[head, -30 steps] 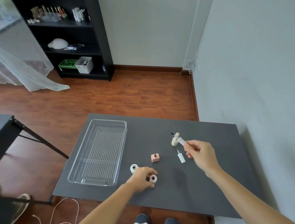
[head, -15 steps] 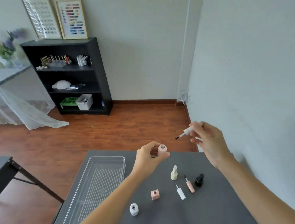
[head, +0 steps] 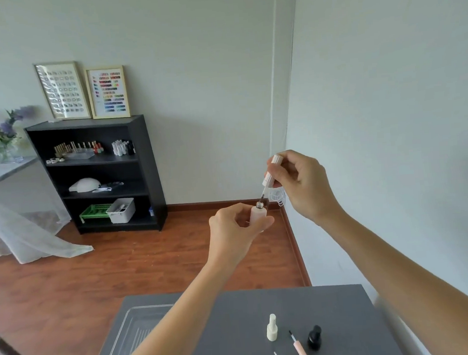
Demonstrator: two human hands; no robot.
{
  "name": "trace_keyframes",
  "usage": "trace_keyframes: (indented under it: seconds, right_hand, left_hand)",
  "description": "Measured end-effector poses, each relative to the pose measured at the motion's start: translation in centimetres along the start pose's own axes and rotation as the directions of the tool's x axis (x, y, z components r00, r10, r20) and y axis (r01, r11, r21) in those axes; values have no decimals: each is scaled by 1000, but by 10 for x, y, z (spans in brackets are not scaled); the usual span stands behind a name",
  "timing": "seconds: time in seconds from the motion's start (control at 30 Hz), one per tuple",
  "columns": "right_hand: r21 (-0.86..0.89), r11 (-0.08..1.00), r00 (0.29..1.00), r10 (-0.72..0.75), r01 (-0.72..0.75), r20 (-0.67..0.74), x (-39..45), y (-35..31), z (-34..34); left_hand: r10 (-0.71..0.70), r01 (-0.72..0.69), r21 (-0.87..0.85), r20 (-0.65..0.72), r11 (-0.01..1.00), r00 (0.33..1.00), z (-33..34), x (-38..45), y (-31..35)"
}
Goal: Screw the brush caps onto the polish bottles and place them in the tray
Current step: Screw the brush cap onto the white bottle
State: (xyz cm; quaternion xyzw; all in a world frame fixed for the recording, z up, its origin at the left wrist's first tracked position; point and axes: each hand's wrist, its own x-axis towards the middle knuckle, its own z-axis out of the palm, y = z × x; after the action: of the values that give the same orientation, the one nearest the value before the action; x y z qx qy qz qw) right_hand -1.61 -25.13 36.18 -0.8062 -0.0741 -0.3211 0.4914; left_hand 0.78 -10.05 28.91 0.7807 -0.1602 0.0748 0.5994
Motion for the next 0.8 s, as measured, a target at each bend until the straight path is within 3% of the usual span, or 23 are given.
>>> trace_keyframes:
  seconds: [0.27, 0.53, 0.8]
  right_hand:
    - [-83, 995, 998, -48, 52, 44, 5, -9, -2]
    - [-96, 995, 989, 4, 10, 147, 2, -5, 1]
    - [-240, 970, 991, 54, -23, 125, -1, 0, 3]
  left_hand:
    - [8, -8, 12, -20, 1000, 1000, 0, 2, 10]
    - [24, -24, 1, -23, 1000, 999, 1, 3, 14]
    - [42, -42, -1, -15, 999, 999, 1, 0, 17]
